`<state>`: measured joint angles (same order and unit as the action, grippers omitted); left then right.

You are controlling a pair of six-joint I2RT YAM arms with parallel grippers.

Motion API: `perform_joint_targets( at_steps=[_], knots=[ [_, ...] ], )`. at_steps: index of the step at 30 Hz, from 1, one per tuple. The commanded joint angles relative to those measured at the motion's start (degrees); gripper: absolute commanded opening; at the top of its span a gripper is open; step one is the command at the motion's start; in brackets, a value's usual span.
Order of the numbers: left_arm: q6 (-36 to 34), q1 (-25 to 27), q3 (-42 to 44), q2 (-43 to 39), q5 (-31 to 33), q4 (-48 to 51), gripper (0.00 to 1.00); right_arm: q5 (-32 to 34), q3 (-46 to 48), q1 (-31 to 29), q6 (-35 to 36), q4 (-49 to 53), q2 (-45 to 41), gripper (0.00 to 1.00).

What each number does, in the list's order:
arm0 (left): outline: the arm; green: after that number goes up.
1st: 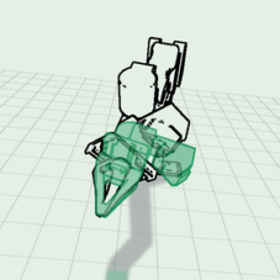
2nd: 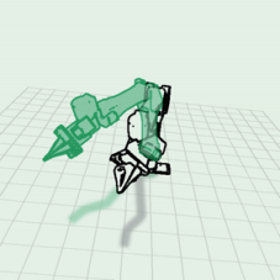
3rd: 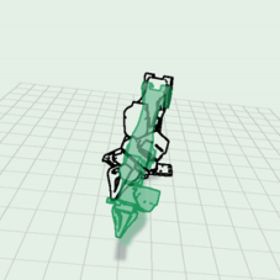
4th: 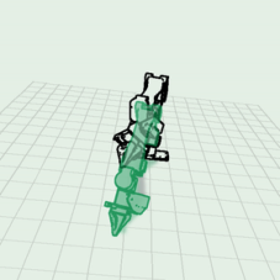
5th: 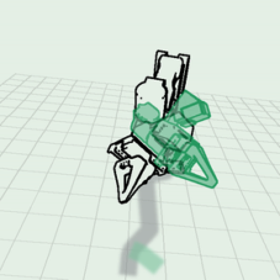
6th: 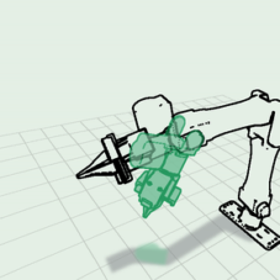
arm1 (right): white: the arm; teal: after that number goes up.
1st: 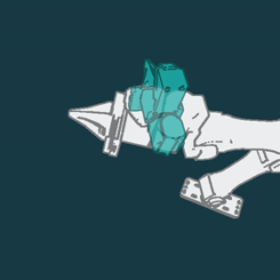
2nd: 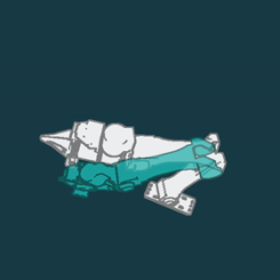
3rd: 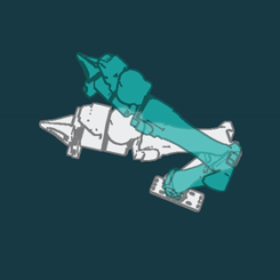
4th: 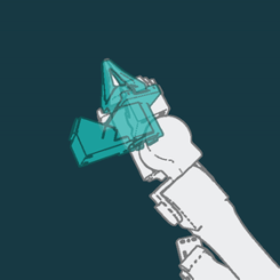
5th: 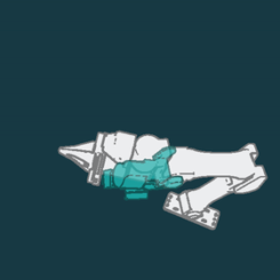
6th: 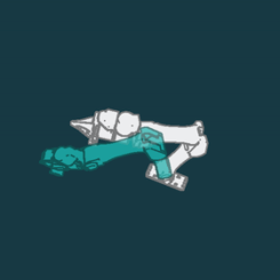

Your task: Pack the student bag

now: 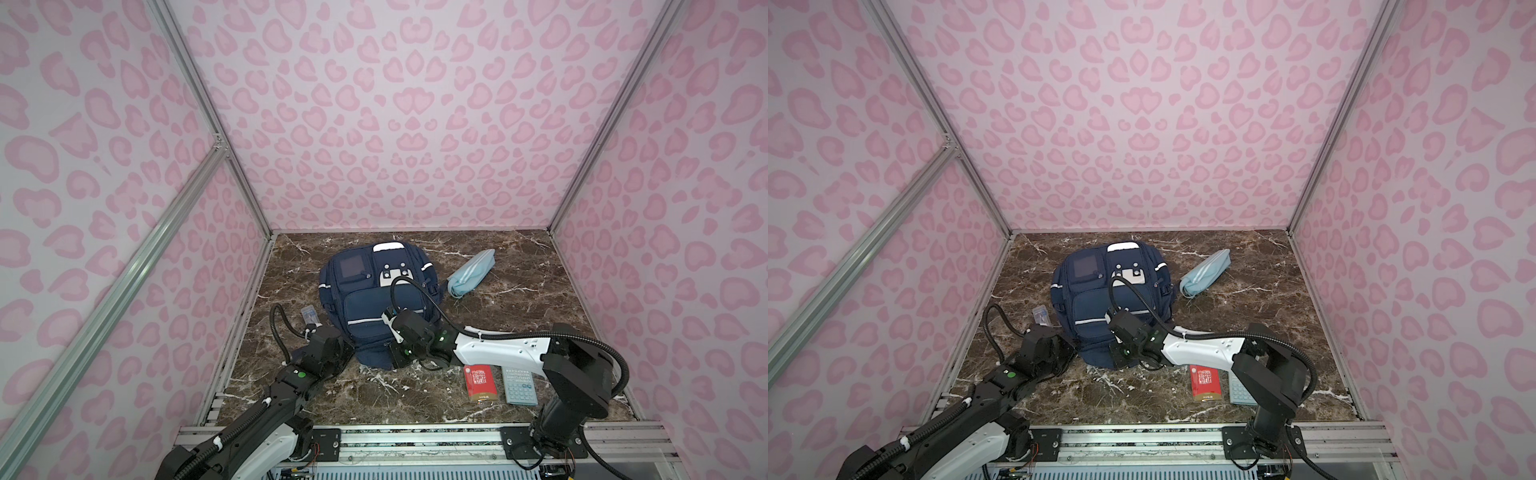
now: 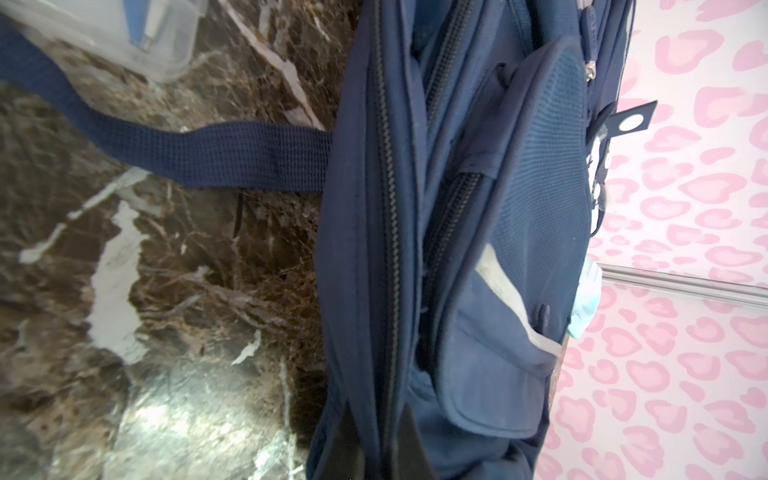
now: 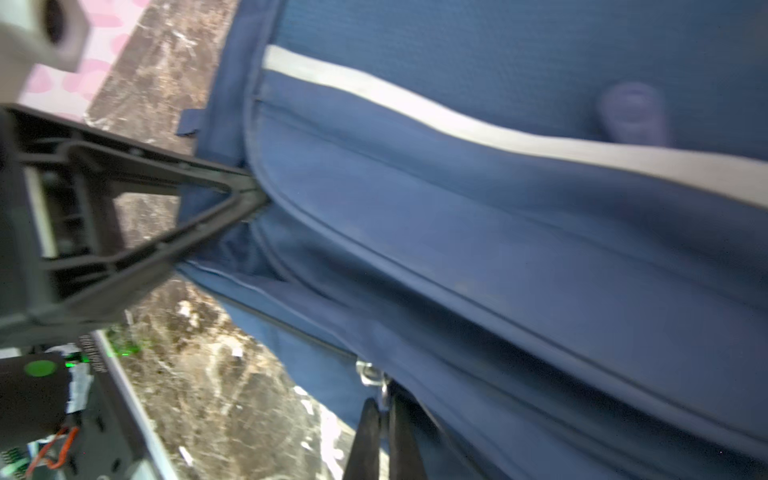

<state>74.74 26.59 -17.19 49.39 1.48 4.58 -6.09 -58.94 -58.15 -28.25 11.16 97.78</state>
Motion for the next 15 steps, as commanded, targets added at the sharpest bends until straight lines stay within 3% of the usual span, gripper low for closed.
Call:
perform_joint_targets(
  at_steps=[1, 10, 15],
  knots=[
    [-2.2, -0.5, -1.2, -0.4, 3.8, 1.0, 0.02, 8.6, 2.9, 3.1, 2.1, 10.8, -1.1, 0.0],
    [-5.3, -3.3, -2.0, -1.0, 1.1, 1.6, 0.02, 7.1, 11.5, 16.2, 4.3, 10.0, -8.2, 0.0],
    [-6.4, -3.5, -3.4, 0.5, -0.2, 1.4, 0.02, 6.1, 11.4, 17.2, 5.2, 9.0, -7.6, 0.0]
  ],
)
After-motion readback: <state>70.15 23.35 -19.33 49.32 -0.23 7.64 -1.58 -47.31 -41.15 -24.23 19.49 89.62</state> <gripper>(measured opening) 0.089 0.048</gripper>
